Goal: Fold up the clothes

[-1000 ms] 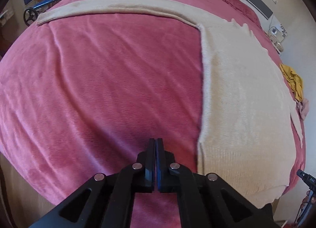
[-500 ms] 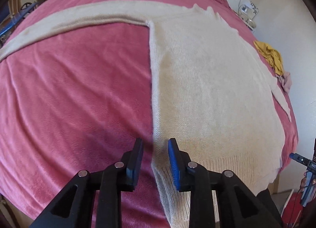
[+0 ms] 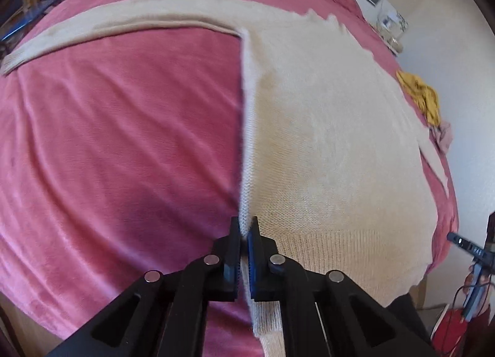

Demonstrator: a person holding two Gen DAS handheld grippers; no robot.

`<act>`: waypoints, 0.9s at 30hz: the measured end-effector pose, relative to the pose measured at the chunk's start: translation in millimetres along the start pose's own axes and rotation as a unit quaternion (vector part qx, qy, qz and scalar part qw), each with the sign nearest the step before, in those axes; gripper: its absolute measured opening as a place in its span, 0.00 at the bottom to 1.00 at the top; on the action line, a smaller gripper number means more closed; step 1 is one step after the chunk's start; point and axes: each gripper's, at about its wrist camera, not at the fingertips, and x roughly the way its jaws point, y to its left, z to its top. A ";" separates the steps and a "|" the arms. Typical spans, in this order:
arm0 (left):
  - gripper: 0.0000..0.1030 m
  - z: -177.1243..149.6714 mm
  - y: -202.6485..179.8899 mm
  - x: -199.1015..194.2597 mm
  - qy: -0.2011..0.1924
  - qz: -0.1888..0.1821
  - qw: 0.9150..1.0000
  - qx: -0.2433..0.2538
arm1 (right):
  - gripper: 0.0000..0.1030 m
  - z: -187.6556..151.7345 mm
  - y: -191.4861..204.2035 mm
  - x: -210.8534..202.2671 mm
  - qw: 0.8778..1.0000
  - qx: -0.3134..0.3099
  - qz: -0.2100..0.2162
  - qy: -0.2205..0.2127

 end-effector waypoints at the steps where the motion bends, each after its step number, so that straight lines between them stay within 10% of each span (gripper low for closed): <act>1: 0.03 -0.1 7.9 -4.3 -0.003 0.004 1.000 -0.008 | 0.39 0.2 -2.3 0.8 1.000 0.002 0.001 0.002; 12: 0.10 -22.0 17.4 2.1 0.036 0.053 0.998 -0.012 | 0.40 5.4 -29.8 37.1 0.993 0.081 0.075 0.048; 15: 0.11 -29.8 25.7 -11.4 0.030 0.070 0.997 -0.020 | 0.62 5.6 -37.7 51.3 0.983 0.115 0.134 0.056; 20: 0.13 -47.9 37.0 -47.1 -0.016 0.077 0.995 -0.056 | 0.61 8.6 -5.3 64.0 0.990 0.032 0.117 0.074; 22: 0.14 -60.0 31.0 -69.0 -0.049 0.059 0.996 -0.054 | 0.46 6.4 18.9 68.3 0.993 -0.057 0.045 0.089; 27: 0.18 -51.0 -33.9 -75.7 -0.085 -0.001 0.996 0.020 | 0.46 18.9 22.6 39.1 0.996 -0.063 0.022 0.061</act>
